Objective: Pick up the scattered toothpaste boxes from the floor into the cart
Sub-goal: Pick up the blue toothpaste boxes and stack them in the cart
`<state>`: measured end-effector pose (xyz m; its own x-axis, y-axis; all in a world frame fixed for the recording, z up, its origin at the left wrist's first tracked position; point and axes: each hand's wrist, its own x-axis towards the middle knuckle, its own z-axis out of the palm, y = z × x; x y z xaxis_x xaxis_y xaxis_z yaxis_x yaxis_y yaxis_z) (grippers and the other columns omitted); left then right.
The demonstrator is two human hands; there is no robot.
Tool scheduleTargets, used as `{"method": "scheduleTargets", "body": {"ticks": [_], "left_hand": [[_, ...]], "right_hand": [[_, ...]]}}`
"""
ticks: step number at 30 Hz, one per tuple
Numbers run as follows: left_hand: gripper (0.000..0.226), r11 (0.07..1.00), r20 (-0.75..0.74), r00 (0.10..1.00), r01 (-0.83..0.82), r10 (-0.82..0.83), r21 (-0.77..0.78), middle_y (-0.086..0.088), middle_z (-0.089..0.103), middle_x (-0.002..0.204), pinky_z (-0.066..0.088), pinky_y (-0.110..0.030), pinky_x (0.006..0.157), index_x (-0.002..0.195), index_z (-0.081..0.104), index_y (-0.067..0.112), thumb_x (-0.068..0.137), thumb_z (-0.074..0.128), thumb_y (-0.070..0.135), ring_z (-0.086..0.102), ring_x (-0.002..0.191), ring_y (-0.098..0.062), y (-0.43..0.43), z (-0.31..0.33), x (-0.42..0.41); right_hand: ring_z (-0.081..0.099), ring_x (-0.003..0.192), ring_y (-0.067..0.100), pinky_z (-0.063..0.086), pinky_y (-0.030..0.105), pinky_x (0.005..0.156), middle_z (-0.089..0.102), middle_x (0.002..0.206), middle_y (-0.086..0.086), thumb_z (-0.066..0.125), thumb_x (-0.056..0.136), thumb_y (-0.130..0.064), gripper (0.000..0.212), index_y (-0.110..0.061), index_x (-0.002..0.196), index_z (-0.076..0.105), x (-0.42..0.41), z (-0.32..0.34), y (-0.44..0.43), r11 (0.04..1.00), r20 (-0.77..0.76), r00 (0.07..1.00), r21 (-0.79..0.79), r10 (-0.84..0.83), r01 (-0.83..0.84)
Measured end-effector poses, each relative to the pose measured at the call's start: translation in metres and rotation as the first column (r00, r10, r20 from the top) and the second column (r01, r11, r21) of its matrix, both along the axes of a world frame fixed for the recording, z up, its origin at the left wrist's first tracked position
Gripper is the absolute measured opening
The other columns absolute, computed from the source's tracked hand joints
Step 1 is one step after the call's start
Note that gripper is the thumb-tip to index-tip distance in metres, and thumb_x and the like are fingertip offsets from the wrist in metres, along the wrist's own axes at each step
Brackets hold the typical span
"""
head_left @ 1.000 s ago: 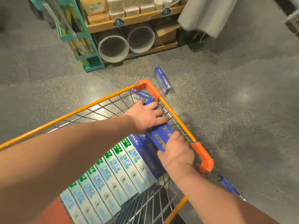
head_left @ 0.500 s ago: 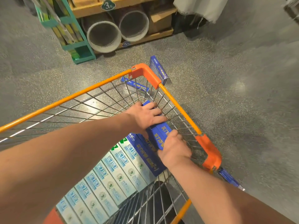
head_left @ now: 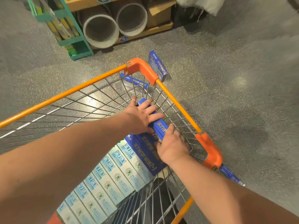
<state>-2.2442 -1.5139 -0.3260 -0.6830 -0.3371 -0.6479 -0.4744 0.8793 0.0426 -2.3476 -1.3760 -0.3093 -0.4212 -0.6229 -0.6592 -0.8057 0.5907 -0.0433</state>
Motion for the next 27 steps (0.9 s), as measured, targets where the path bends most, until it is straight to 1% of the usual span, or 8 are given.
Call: {"method": "scheduleTargets", "body": {"ticks": [3, 7, 9, 12, 15, 18, 22, 27], "left_hand": [[0.076, 0.999, -0.011, 0.999, -0.053, 0.053, -0.009, 0.009, -0.014, 0.17, 0.0, -0.067, 0.12, 0.151, -0.027, 0.053, 0.097, 0.022, 0.075, -0.026, 0.153, -0.029, 0.007, 0.0, 0.007], [0.069, 0.995, -0.055, 0.993, -0.103, 0.103, -0.007, 0.009, -0.032, 0.165, -0.001, -0.06, 0.123, 0.15, -0.027, 0.054, 0.101, 0.02, 0.067, -0.031, 0.151, -0.027, 0.019, 0.007, 0.018], [0.065, 0.995, -0.05, 0.994, -0.096, 0.097, 0.009, 0.009, -0.032, 0.165, 0.0, -0.059, 0.124, 0.149, -0.026, 0.055, 0.103, 0.019, 0.065, -0.027, 0.153, -0.026, 0.023, 0.017, 0.024], [0.064, 0.995, -0.069, 0.993, -0.1, 0.099, -0.009, 0.009, -0.016, 0.17, 0.009, -0.061, 0.123, 0.158, -0.011, 0.046, 0.104, 0.02, 0.062, -0.013, 0.157, -0.025, 0.023, 0.044, 0.032], [0.064, 0.99, -0.128, 0.986, -0.118, 0.108, -0.071, 0.005, 0.018, 0.17, 0.031, -0.053, 0.116, 0.162, 0.018, 0.031, 0.104, 0.025, 0.06, 0.015, 0.156, -0.025, 0.022, 0.089, 0.036], [0.06, 0.982, -0.176, 0.983, -0.09, 0.061, -0.165, 0.0, 0.048, 0.15, 0.044, -0.045, 0.1, 0.147, 0.043, 0.023, 0.101, 0.033, 0.06, 0.047, 0.136, -0.027, 0.027, 0.142, 0.039], [0.062, 0.968, -0.218, 0.976, -0.037, -0.018, -0.246, -0.002, 0.058, 0.134, 0.051, -0.04, 0.091, 0.138, 0.051, 0.021, 0.095, 0.04, 0.064, 0.059, 0.12, -0.028, 0.042, 0.21, 0.033], [0.069, 0.934, -0.247, 0.956, 0.063, -0.158, -0.353, -0.002, 0.06, 0.132, 0.052, -0.041, 0.093, 0.143, 0.048, 0.024, 0.091, 0.043, 0.07, 0.061, 0.118, -0.028, 0.077, 0.287, -0.003]], "right_hand": [[0.042, 0.142, 0.029, 0.04, 0.044, 0.108, 0.039, 0.154, 0.012, 0.052, 0.1, -0.049, 0.083, -0.01, 0.16, 0.012, 0.002, 0.003, -0.004, 1.0, -0.042, 0.999, -0.006, 0.024, -0.024], [0.039, 0.144, 0.028, 0.041, 0.045, 0.107, 0.035, 0.157, 0.012, 0.052, 0.1, -0.042, 0.08, -0.01, 0.16, 0.01, 0.005, 0.009, -0.003, 0.999, -0.051, 0.998, 0.031, 0.029, -0.028], [0.039, 0.144, 0.029, 0.041, 0.044, 0.108, 0.035, 0.157, 0.012, 0.053, 0.099, -0.04, 0.079, -0.009, 0.16, 0.012, 0.005, 0.02, -0.004, 0.999, -0.03, 0.999, 0.032, 0.016, -0.015], [0.045, 0.14, 0.032, 0.043, 0.045, 0.106, 0.043, 0.151, 0.013, 0.055, 0.099, -0.038, 0.068, -0.009, 0.153, 0.028, 0.009, 0.051, -0.006, 1.0, 0.018, 1.0, -0.021, -0.005, 0.005], [0.051, 0.135, 0.034, 0.046, 0.045, 0.101, 0.05, 0.144, 0.015, 0.054, 0.1, -0.037, 0.057, -0.01, 0.147, 0.036, 0.015, 0.092, -0.004, 0.994, 0.055, 0.998, -0.105, 0.015, -0.009], [0.051, 0.133, 0.035, 0.046, 0.043, 0.101, 0.051, 0.143, 0.015, 0.055, 0.1, -0.037, 0.056, -0.01, 0.146, 0.037, 0.017, 0.141, 0.005, 0.983, 0.053, 0.998, -0.184, 0.033, -0.022], [0.055, 0.13, 0.034, 0.047, 0.041, 0.099, 0.054, 0.14, 0.012, 0.057, 0.098, -0.04, 0.053, -0.015, 0.143, 0.042, 0.009, 0.205, 0.035, 0.957, 0.025, 1.0, -0.291, 0.016, -0.008], [0.057, 0.125, 0.034, 0.049, 0.043, 0.097, 0.055, 0.136, 0.012, 0.061, 0.094, -0.044, 0.055, -0.016, 0.138, 0.044, -0.028, 0.267, 0.091, 0.925, 0.005, 0.999, -0.379, -0.037, 0.037]]}}
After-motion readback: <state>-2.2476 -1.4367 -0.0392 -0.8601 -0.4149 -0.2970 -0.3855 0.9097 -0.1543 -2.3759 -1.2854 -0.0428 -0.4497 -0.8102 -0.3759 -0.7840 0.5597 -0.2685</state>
